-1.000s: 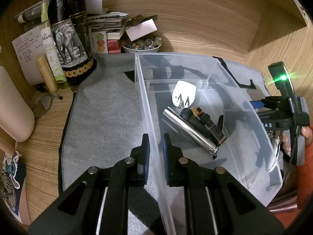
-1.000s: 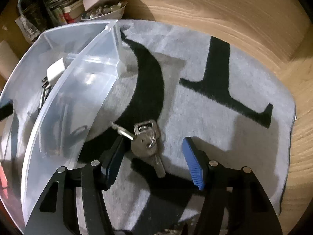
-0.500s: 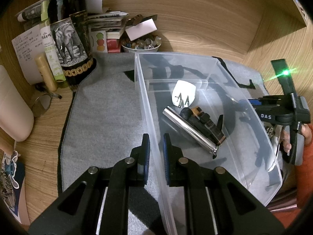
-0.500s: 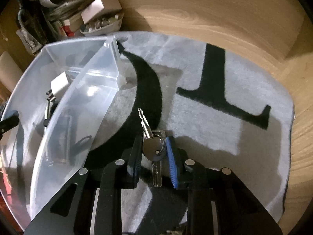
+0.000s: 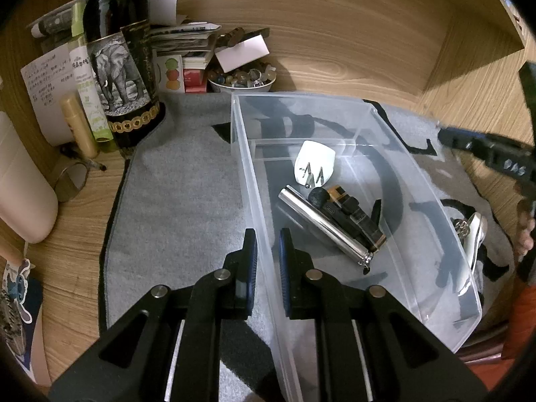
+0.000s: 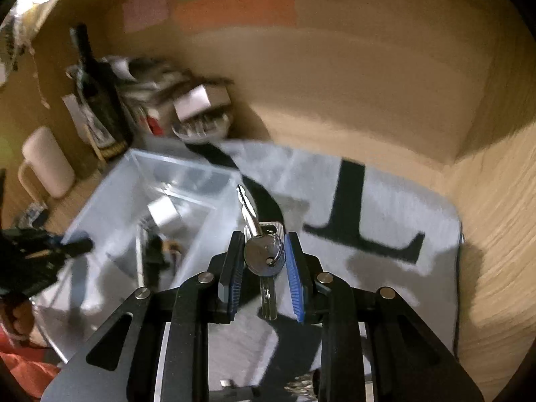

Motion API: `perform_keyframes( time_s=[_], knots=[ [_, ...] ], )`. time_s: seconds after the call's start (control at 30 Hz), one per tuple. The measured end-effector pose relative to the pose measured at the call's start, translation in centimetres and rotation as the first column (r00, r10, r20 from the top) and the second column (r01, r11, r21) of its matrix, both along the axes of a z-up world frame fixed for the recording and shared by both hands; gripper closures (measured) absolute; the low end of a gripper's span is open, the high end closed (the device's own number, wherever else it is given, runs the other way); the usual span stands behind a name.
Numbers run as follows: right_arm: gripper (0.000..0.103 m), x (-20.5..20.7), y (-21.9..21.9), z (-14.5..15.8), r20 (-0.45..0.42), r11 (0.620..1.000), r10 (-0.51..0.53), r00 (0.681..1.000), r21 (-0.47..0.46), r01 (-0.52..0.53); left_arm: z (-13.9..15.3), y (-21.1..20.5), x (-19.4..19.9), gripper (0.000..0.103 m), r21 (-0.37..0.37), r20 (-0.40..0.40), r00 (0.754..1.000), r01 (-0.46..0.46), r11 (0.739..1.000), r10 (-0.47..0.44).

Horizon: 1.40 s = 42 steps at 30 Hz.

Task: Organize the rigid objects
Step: 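Carry the keys into the clear box and open the right gripper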

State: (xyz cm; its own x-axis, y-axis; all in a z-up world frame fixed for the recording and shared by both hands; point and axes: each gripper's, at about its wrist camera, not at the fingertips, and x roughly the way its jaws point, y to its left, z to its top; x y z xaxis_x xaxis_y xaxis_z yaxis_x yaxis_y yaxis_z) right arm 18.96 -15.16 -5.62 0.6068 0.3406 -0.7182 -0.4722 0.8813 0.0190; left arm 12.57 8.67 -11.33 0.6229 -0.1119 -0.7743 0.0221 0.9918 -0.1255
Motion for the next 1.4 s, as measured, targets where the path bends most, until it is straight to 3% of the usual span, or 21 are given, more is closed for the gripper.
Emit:
perform_keyframes(
  time_s=[0.3, 0.47, 0.67, 0.97, 1.27, 1.4],
  knots=[
    [0.081, -2.1, 3.2, 1.9, 0.06, 0.993, 0.106, 0.993, 0.035, -0.108, 0.0, 0.0, 0.1, 0.091, 0.0, 0.001, 1.0, 0.001, 1.0, -0.001],
    [0.081, -2.9, 5.3, 1.1, 0.034, 0.983, 0.175, 0.984, 0.043, -0.176, 0.1, -0.1, 0.1, 0.091, 0.007, 0.001, 1.0, 0.003, 1.0, -0.003],
    [0.081, -2.8, 7.7, -2.0, -0.058, 0.972, 0.234, 0.971, 0.013, -0.234, 0.1, -0.1, 0.1, 0.091, 0.006, 0.003, 1.0, 0.003, 1.0, -0.003],
    [0.081, -2.3, 9.4, -5.2, -0.16, 0.962, 0.258, 0.953, -0.054, -0.269, 0.1, -0.1, 0.0, 0.091, 0.005, 0.006, 1.0, 0.007, 1.0, -0.007],
    [0.08, -2.5, 9.7, -5.0, -0.155, 0.962, 0.246, 0.957, -0.08, -0.26, 0.0, 0.0, -0.1, 0.091, 0.005, 0.007, 1.0, 0.007, 1.0, -0.007],
    [0.067, -2.5, 8.6, -3.8, -0.133, 0.971, 0.224, 0.965, -0.052, -0.233, 0.0, 0.0, -0.1, 0.091, 0.004, 0.007, 1.0, 0.009, 1.0, -0.009]
  ],
)
